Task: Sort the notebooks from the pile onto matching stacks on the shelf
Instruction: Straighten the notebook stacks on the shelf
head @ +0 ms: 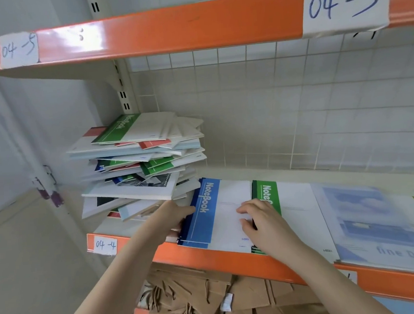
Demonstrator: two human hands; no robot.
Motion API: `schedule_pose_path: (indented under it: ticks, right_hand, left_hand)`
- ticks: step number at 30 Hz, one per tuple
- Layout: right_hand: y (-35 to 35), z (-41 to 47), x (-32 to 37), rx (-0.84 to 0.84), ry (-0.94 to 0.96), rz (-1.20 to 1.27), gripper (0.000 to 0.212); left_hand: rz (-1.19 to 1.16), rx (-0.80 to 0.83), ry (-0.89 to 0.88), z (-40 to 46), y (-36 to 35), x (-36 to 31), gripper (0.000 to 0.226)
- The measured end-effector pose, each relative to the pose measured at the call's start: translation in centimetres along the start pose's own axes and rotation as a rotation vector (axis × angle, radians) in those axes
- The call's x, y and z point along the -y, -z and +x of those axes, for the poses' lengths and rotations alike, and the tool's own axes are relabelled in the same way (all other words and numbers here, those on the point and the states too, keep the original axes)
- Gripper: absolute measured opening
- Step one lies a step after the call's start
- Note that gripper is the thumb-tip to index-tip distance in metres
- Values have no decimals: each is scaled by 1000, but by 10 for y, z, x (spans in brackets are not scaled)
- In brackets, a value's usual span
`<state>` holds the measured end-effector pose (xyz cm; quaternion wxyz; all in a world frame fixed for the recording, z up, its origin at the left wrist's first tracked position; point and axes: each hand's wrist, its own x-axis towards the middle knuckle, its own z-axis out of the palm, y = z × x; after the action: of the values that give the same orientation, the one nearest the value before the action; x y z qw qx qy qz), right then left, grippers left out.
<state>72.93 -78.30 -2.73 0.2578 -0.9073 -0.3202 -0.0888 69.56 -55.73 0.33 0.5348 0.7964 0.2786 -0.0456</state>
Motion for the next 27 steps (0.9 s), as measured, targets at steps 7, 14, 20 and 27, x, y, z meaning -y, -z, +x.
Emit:
schedule_pose_path:
  ticks: [7, 14, 20, 27]
  right_hand:
    - [0, -1, 3, 8, -7, -30, 35]
    - [-1, -1, 3, 5, -4, -42, 34]
    - [-2, -1, 1, -9, 1, -24, 33]
    - [1, 0, -1, -39, -72, 102, 30]
  left_hand:
    - [-31, -3, 10, -2, 1, -4, 26]
    - [-80, 39, 44, -5, -2, -10, 26]
    - [-55, 25, 21, -7, -8, -23, 35]
    - [-101, -10, 0, -12, -11, -33, 34]
